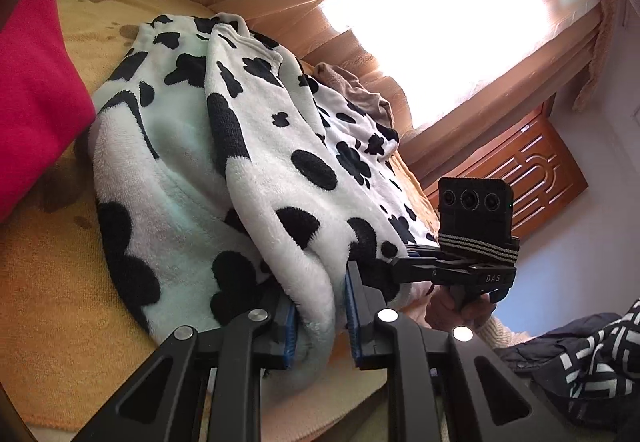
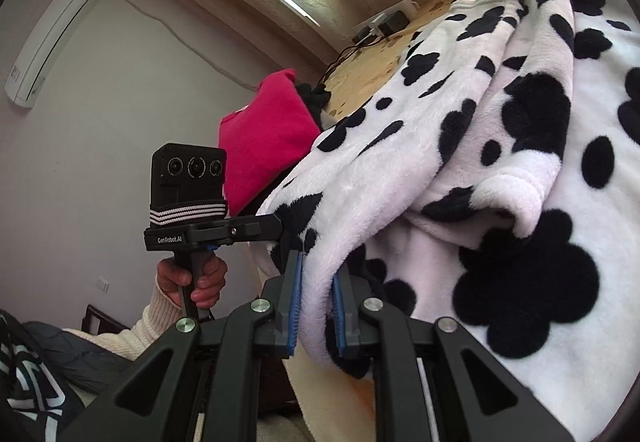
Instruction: Fold clothes
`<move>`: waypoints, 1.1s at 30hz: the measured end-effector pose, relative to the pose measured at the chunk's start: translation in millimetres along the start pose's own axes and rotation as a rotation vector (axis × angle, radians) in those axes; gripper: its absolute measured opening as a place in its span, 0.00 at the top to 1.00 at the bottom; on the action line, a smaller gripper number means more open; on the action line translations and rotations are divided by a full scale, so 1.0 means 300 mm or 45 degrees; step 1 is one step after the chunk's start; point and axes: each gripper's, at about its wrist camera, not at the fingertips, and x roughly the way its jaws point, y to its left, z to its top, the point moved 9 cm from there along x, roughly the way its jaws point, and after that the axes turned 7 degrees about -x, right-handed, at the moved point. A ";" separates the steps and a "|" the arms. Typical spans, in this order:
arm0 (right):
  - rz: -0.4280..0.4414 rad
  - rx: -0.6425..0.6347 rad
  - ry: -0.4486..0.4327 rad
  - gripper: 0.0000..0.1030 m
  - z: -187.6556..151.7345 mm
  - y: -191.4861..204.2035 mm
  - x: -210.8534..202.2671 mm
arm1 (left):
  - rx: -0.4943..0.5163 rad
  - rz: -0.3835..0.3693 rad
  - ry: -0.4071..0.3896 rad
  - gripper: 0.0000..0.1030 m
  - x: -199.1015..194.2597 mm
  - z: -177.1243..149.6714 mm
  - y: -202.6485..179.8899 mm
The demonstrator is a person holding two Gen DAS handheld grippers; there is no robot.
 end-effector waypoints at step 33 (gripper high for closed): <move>-0.430 -0.529 0.186 0.43 -0.021 0.062 0.103 | 0.232 0.356 -0.011 0.27 0.161 0.141 -0.033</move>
